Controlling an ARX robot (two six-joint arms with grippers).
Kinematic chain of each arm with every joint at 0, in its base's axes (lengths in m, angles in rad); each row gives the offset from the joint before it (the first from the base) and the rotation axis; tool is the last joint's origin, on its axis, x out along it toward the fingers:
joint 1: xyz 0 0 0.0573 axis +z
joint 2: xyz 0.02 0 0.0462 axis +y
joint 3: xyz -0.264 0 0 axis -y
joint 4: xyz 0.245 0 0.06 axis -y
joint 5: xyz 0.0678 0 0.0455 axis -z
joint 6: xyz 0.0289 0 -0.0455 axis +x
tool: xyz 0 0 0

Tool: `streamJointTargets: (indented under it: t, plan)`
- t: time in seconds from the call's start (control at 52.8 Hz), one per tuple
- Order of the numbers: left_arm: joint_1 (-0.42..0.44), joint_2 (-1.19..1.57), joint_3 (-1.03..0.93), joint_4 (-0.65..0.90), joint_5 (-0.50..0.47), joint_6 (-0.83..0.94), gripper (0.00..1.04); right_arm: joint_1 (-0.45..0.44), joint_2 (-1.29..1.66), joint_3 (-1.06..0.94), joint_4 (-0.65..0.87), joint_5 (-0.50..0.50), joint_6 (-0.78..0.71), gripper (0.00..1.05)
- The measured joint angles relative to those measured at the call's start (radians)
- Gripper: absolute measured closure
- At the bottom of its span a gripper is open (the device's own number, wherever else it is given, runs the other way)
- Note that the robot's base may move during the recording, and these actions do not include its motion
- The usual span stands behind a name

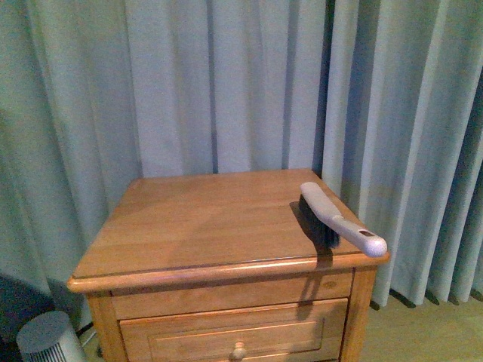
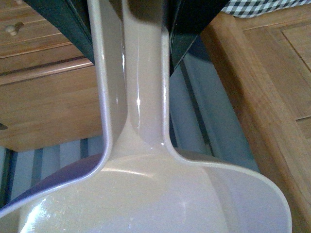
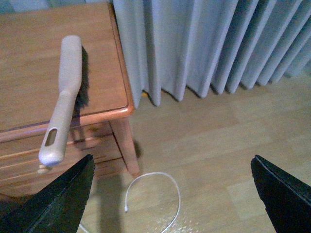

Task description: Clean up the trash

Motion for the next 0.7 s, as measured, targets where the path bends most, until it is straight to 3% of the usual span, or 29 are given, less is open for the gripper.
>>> streamJointTargets:
  t: [0.17,0.322,0.701]
  plan:
    - [0.000,0.000,0.000,0.000,0.000,0.000,0.78,0.010,0.293,0.278,-0.144,-0.073,0.144,0.07]
    - [0.000,0.000,0.000,0.000,0.000,0.000,0.78,0.061,0.508,0.500,-0.214,-0.078,0.264,0.07]
    - [0.000,0.000,0.000,0.000,0.000,-0.002,0.78,0.159,0.753,0.711,-0.322,-0.073,0.361,0.07]
